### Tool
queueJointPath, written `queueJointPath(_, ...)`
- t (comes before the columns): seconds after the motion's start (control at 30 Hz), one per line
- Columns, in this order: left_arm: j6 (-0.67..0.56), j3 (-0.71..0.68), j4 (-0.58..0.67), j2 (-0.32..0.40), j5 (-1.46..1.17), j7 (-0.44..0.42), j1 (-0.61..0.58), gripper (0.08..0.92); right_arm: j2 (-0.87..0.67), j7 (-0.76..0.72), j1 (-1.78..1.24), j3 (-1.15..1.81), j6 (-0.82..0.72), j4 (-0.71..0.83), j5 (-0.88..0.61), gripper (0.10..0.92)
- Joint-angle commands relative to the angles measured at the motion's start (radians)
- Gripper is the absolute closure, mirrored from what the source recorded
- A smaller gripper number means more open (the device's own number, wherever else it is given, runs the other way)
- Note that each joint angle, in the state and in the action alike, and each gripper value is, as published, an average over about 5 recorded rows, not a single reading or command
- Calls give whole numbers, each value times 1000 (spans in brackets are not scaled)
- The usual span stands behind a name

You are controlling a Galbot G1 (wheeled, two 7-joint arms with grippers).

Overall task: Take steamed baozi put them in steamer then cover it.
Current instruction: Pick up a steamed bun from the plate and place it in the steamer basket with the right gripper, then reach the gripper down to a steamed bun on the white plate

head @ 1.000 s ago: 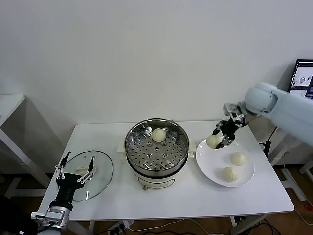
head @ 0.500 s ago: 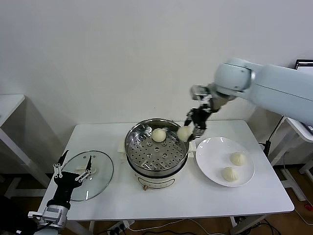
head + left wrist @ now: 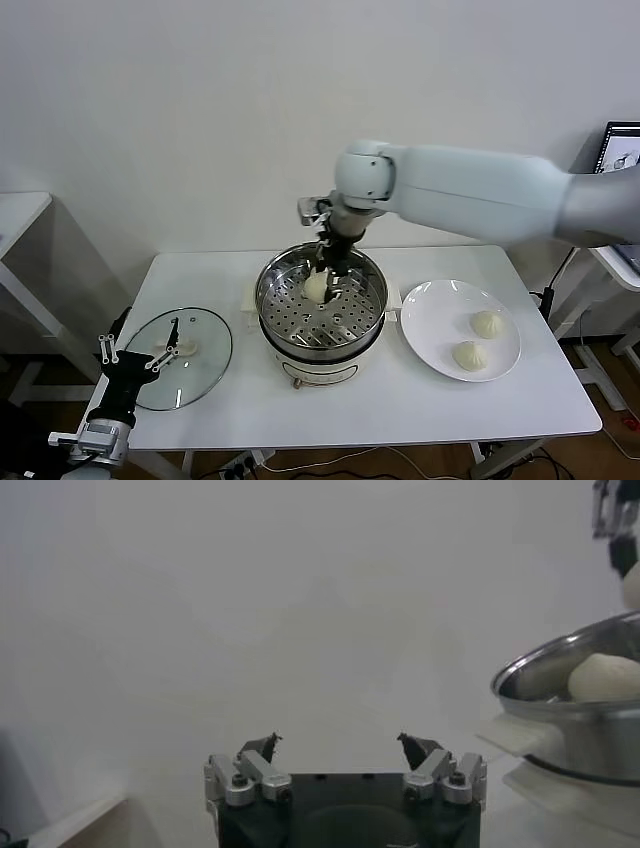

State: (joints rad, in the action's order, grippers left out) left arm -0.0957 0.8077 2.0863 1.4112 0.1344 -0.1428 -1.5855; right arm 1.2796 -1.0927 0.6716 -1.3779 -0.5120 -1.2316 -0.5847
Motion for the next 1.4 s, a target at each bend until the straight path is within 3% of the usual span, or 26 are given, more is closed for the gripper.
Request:
queueJointPath(0.03, -1, 9, -9, 0, -2, -2, 3, 177, 197, -7, -138, 41, 6, 253, 81, 397)
queueJointPath(0.67, -4, 18, -7, 1, -1, -3, -3, 177, 257, -16, -225, 74, 19, 316, 139, 386)
queueJointPath(0.83, -1, 21, 0, 3, 0, -2, -6, 177, 212, -26, -197, 80, 19, 260, 133, 287)
queueJointPath(0.97, 0, 15, 5, 3, 2, -1, -9, 177, 113, -44, -113, 91, 21, 179, 117, 214)
queueJointPath(1.2, 3, -7, 16, 3, 10, 4, -10, 177, -180, -111, 82, 69, 50, -17, 67, 203)
queueJointPath(1.4, 7, -15, 24, 1, 12, 6, -11, 177, -466, -181, 126, 43, 116, -181, 136, 203)
